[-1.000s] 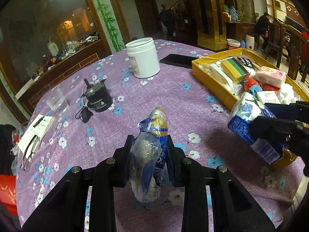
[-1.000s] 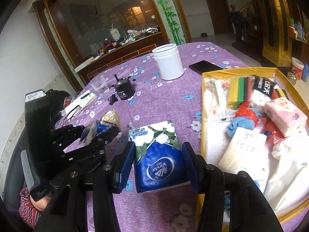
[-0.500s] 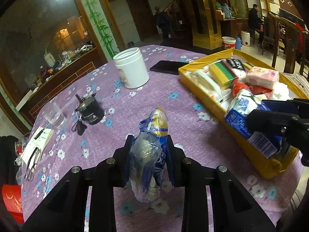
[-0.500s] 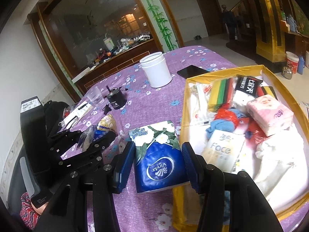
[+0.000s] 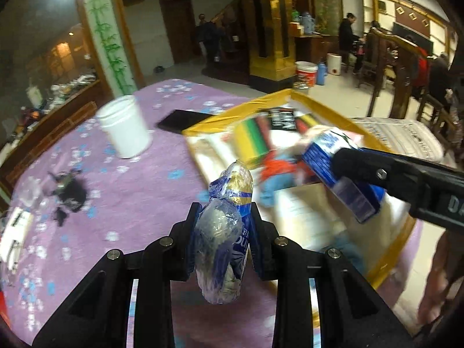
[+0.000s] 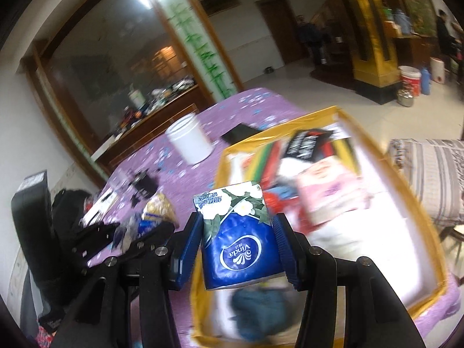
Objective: Organize soft objects
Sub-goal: 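Carry both items into the tray and open both grippers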
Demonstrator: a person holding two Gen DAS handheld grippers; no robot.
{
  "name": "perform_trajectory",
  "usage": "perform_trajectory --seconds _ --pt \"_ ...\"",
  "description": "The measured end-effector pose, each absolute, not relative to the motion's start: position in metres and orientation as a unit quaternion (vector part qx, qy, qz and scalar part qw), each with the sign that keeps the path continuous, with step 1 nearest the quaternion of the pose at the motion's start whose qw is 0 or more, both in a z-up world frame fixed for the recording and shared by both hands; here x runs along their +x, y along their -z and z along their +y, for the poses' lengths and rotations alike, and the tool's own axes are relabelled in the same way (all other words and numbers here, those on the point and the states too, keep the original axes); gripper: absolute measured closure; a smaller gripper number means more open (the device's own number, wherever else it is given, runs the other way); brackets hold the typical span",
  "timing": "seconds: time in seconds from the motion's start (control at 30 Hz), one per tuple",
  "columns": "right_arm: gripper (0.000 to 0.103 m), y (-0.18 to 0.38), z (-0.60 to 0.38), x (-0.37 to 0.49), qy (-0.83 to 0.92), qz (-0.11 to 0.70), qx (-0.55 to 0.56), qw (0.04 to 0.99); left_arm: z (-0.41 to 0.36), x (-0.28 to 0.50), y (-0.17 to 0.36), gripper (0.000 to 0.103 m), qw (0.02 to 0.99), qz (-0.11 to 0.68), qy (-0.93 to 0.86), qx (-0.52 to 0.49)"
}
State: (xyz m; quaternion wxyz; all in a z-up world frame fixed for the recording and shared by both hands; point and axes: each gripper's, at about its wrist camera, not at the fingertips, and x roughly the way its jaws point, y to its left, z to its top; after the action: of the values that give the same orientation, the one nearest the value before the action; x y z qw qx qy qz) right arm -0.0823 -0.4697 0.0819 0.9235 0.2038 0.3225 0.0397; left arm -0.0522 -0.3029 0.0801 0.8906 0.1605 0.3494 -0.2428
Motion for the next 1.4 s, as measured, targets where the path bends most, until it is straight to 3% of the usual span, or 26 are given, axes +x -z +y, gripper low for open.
perform_trajectory --seconds 0.37,0.9,1.0,1.07,1.13,1.4 --pt "0.051 -0.069 -0.529 -0.101 0.037 0.32 0.222 0.92 -0.36 -0.075 -0.054 0.075 0.865 0.358 0.316 0.154" --pt "0.051 -0.049 -0.525 -0.096 0.061 0.336 0.199 0.919 -0.363 -0.075 -0.049 0.075 0.872 0.334 0.324 0.152" --pt "0.051 -0.048 -0.526 -0.095 0.063 0.336 0.2 0.918 -0.367 -0.078 -0.048 0.066 0.872 0.328 0.325 0.162" --pt "0.051 -0.048 -0.527 -0.096 0.067 0.336 0.2 0.918 -0.37 -0.081 -0.047 0.048 0.869 0.326 0.331 0.168" --pt "0.051 -0.048 -0.529 -0.097 0.072 0.336 0.2 0.918 -0.372 -0.085 -0.046 0.04 0.868 0.322 0.335 0.176" --pt "0.051 -0.051 -0.529 -0.099 0.078 0.337 0.195 0.918 -0.375 -0.094 -0.049 0.039 0.866 0.308 0.346 0.189"
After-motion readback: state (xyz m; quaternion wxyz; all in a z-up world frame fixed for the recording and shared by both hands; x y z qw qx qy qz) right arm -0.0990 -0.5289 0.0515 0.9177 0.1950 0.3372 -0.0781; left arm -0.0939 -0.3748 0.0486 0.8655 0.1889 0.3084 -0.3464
